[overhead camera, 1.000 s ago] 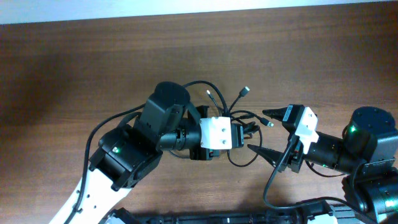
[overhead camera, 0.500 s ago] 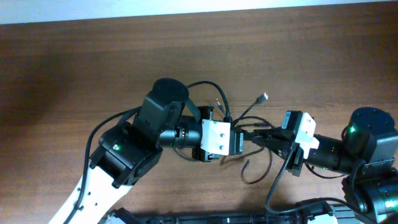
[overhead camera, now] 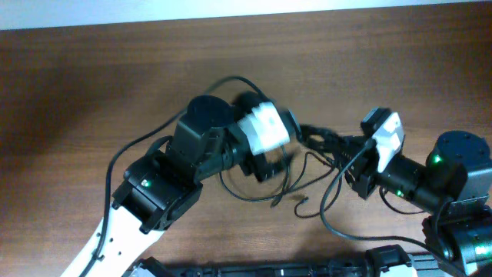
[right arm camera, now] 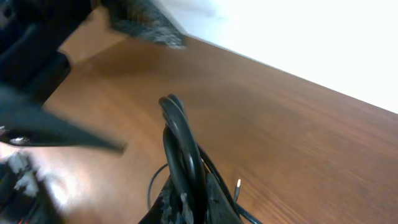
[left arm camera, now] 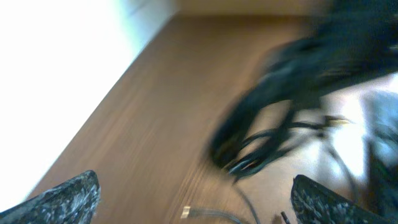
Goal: Untangle cables
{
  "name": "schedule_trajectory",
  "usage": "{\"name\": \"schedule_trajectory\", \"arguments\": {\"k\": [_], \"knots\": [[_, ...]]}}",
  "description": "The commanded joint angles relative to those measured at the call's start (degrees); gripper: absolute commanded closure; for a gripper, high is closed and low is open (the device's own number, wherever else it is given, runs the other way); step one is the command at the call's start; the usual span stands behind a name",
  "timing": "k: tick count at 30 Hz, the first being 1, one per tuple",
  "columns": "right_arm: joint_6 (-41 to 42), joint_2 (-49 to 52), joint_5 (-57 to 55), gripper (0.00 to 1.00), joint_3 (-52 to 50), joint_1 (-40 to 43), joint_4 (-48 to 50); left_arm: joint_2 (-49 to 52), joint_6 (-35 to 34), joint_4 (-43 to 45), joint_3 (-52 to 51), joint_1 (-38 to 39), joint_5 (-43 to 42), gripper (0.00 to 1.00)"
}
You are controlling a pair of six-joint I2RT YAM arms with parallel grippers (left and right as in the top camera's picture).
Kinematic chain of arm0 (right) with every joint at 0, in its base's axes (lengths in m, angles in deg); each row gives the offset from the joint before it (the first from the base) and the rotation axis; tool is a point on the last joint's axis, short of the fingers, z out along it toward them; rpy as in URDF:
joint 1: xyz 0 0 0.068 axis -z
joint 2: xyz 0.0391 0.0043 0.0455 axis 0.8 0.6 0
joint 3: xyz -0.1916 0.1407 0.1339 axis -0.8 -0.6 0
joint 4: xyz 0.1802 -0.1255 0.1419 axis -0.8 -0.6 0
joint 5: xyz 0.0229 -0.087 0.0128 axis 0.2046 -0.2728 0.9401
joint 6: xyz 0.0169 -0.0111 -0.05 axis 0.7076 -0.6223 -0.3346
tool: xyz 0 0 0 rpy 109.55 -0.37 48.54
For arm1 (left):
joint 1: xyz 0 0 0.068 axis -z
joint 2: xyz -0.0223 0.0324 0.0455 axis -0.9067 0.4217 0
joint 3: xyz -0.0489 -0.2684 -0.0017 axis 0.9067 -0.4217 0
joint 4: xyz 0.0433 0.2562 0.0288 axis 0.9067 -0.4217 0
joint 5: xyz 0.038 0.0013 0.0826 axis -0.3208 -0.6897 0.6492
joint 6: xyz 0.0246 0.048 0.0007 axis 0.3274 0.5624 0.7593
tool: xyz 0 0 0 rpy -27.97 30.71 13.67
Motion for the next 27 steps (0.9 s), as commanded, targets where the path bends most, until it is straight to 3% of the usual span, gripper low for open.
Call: {"name": "schedule_trajectory", "arguments": {"k": [1,6,8,9,10,11,14,15,19,20,27], "knots": [[9.92,-0.13,-5.40,0.96,0.07,0.22,4.85,-0.13,-26.99,0.17,1.42,-0.04,21.07,0.01],[14.32,-0.13,-6.75,0.96,0.07,0.22,10.10,-0.13,-44.96,0.83,1.42,-0.04,18.53,0.01],[14.36,-0.11,-7.30,0.96,0.07,0.22,10.75,-0.13,-48.35,2.12,1.42,-0.04,15.19,0.00],[14.38,-0.11,-7.30,0.96,0.07,0.20,11.13,-0.13,-50.23,3.04,1.42,-0.04,12.52,0.16],[15.39,-0.11,-7.41,0.96,0.07,0.22,11.34,-0.13,-53.37,4.33,1.42,-0.04,9.20,0.44],[16.35,-0.07,-7.89,0.96,0.07,0.20,11.45,-0.13,-54.84,4.90,1.42,-0.04,7.80,0.55],[18.29,-0.02,-8.83,0.96,0.07,0.22,11.56,-0.13,-59.56,7.28,1.42,-0.04,2.16,0.60],[19.23,0.00,-9.14,0.96,0.07,0.22,11.65,-0.13,-60.94,7.72,1.42,-0.04,1.22,0.57],[25.49,0.48,-9.86,0.96,0.07,0.20,12.61,-0.11,-69.33,8.02,1.42,-0.04,0.59,0.11],[25.49,0.59,-9.86,0.96,0.07,0.20,12.68,-0.13,-70.77,8.02,1.42,-0.04,0.57,0.04],[28.44,0.92,-8.94,0.96,0.07,0.15,15.67,0.15,-82.97,8.07,1.42,-0.04,0.59,0.01]]}}
